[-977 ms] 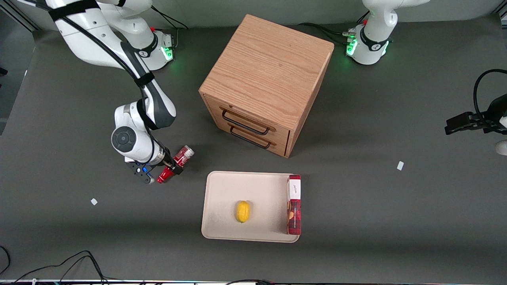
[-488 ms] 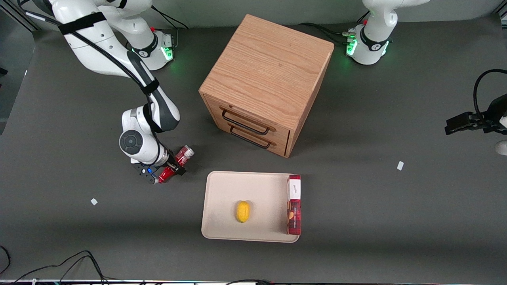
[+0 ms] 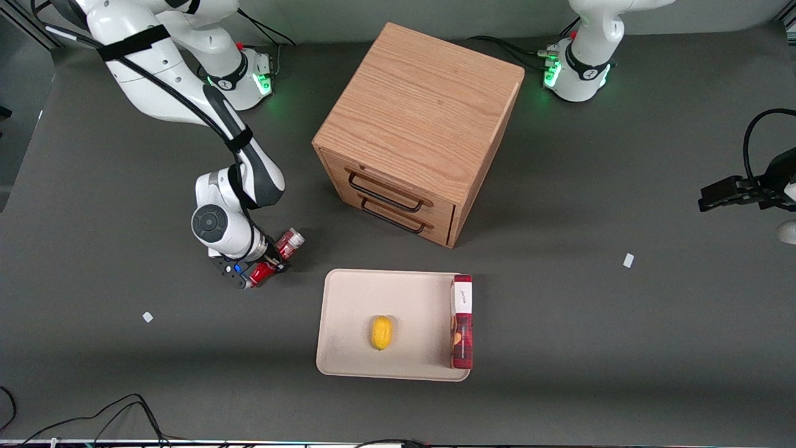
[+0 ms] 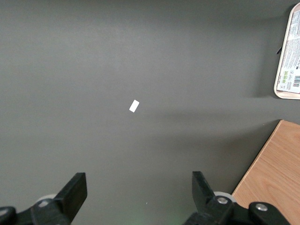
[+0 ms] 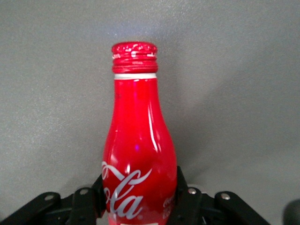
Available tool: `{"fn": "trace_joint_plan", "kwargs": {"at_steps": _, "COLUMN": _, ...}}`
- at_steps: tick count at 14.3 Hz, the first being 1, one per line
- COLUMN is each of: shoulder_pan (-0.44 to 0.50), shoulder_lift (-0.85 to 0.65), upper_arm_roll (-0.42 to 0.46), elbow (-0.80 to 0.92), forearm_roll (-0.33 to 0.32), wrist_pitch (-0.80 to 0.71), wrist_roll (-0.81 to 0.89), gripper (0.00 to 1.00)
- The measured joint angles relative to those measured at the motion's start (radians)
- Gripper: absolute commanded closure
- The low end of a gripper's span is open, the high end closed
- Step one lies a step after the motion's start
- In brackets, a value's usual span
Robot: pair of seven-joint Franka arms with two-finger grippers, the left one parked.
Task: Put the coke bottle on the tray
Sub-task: 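Close the right gripper around the bottle's body, then lift the bottle and turn it upright with the right gripper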
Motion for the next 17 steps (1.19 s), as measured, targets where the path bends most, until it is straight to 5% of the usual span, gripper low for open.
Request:
{"fn": "trace_joint_plan", "kwargs": {"at_steps": 2, "shoulder_pan": 0.0, "shoulder_lift": -0.001, "upper_arm_roll": 0.0, "elbow": 0.002, "forearm_roll": -0.001, "wrist_pitch": 0.001, "wrist_roll": 0.0, "gripper": 1.0}}
{"fn": "trace_joint_plan", "kwargs": {"at_steps": 7, "shoulder_pan": 0.0, "shoulder_lift": -0.043, "upper_arm_roll": 0.001, "elbow": 0.034, "forearm_roll": -0.009, "wrist_pitch": -0.061, "wrist_roll": -0.021, "gripper": 1.0}}
{"fn": "trace_joint_plan", "kwargs": {"at_steps": 14, "shoulder_pan": -0.028, "shoulder_lift": -0.161, "upper_arm_roll": -0.016, "elbow": 0.352, "forearm_roll": -0.01, "wrist_pitch": -0.547, "wrist_roll": -0.267, "gripper": 1.0}}
{"fn": "trace_joint_plan", "kwargs": {"at_steps": 17, "shoulder_pan": -0.032, "shoulder_lift": -0.157, "upper_arm_roll": -0.016, "elbow": 0.499, "forearm_roll": -0.01, "wrist_pitch": -0.646, "wrist_roll": -0.411, "gripper": 1.0}}
